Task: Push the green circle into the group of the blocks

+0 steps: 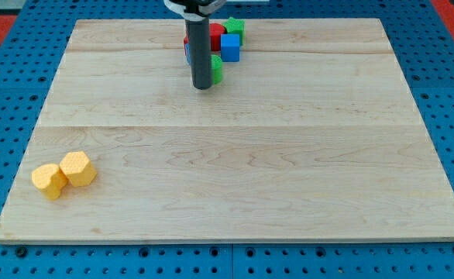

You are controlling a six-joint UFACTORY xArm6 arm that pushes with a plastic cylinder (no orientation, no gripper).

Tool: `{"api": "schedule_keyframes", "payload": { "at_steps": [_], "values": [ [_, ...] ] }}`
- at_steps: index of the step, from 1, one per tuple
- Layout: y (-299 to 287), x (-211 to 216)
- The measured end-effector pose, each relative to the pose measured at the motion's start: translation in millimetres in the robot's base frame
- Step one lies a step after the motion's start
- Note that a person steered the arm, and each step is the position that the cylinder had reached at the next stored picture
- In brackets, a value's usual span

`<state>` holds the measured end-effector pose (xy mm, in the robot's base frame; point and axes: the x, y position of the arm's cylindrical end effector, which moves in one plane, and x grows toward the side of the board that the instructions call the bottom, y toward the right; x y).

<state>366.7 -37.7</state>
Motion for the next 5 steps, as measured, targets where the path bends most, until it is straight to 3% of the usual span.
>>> {"api": "schedule_keyframes", "payload": {
  "at_steps": [1, 4, 5],
  "values": [
    [-15.1, 40.3],
    [-130.6, 55.0],
    [-128.4, 61.1]
  ]
}}
